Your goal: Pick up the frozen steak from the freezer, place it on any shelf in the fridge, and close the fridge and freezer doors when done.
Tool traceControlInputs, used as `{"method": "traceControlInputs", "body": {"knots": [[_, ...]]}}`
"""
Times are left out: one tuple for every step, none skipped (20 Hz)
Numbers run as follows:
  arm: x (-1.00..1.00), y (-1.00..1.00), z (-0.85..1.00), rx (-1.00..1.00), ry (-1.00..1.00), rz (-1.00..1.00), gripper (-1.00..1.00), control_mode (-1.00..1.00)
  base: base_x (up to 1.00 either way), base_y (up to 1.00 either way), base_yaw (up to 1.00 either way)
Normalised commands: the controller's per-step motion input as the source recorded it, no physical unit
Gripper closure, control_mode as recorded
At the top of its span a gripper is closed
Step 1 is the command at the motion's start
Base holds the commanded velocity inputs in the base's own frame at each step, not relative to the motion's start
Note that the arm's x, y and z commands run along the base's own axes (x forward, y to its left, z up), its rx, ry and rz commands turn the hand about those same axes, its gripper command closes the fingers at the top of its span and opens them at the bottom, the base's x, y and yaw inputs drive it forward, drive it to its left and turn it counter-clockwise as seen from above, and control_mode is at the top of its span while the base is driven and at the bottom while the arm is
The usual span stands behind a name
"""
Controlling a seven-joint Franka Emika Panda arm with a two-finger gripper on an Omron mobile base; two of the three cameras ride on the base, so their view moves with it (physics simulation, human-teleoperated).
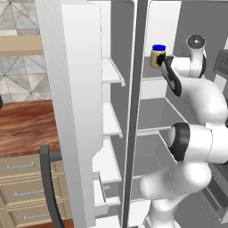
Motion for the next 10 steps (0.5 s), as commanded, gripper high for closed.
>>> {"method": "traceControlInputs", "body": {"knots": [[-1.00, 0.23, 0.11, 0.00, -0.05, -0.03, -1.00, -1.00, 0.00, 0.00, 0.00], [-1.00, 0.28, 0.14, 0.00, -0.07, -0.02, -1.00, -1.00, 0.00, 0.00, 0.00], [-1.00, 0.37, 0.13, 0.00, -0.11, 0.00, -1.00, -1.00, 0.00, 0.00, 0.00], [-1.00, 0.43, 0.12, 0.00, -0.11, 0.00, -1.00, -1.00, 0.00, 0.00, 0.00], [-1.00, 0.50, 0.11, 0.00, -0.10, 0.00, -1.00, -1.00, 0.00, 0.00, 0.00], [-1.00, 0.54, 0.09, 0.00, -0.11, 0.00, -1.00, -1.00, 0.00, 0.00, 0.00], [-1.00, 0.55, 0.09, 0.00, -0.09, 0.00, -1.00, -1.00, 0.00, 0.00, 0.00], [-1.00, 0.61, 0.13, 0.00, -0.08, 0.00, -1.00, -1.00, 0.00, 0.00, 0.00], [-1.00, 0.61, 0.16, 0.00, -0.07, 0.00, -1.00, -1.00, 0.00, 0.00, 0.00], [-1.00, 0.62, 0.16, 0.00, -0.05, 0.00, -1.00, -1.00, 0.00, 0.00, 0.00]]}}
